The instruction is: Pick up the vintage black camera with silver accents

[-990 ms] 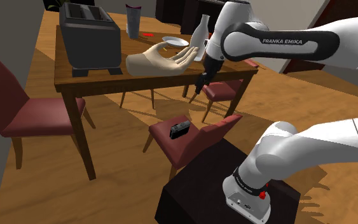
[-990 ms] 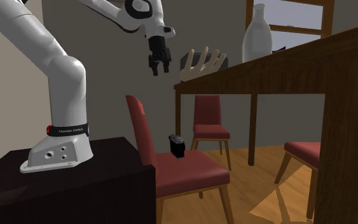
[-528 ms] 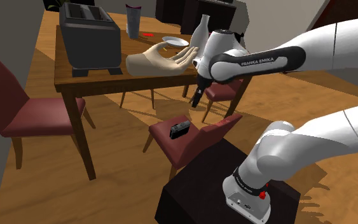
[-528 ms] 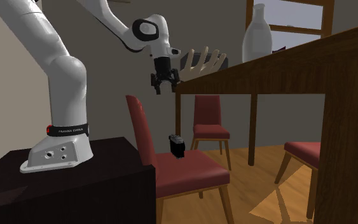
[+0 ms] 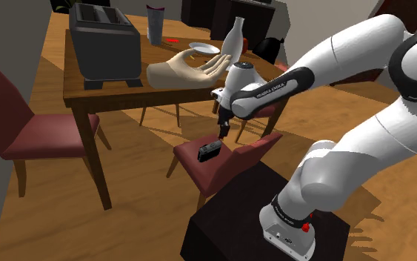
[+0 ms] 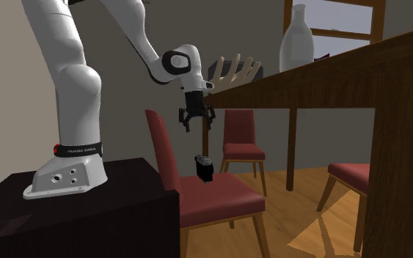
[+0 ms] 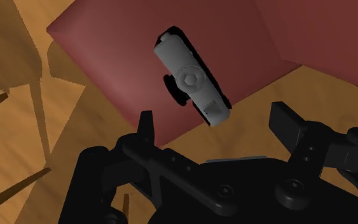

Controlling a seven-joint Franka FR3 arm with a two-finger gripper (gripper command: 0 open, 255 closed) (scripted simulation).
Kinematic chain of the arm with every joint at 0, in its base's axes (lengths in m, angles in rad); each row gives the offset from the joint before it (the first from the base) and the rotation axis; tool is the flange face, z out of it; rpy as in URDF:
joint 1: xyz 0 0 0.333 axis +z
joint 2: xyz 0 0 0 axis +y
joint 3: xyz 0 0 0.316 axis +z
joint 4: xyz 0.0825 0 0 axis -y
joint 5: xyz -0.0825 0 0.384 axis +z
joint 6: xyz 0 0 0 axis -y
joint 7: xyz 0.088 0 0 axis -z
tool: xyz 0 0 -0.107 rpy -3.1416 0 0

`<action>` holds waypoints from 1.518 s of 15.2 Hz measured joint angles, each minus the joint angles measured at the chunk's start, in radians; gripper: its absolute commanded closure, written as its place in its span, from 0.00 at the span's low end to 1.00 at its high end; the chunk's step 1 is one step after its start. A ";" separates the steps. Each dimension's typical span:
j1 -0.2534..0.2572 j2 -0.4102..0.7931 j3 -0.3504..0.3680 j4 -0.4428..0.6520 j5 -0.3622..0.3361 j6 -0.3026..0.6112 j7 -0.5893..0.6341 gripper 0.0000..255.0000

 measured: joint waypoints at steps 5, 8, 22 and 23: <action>0.038 0.239 -0.051 0.016 0.025 0.224 -0.223 0.00; 0.042 0.356 -0.046 0.033 0.068 0.323 -0.342 0.00; 0.007 0.509 0.006 0.053 0.151 0.456 -0.409 1.00; 0.006 0.509 0.006 0.053 0.151 0.456 -0.409 1.00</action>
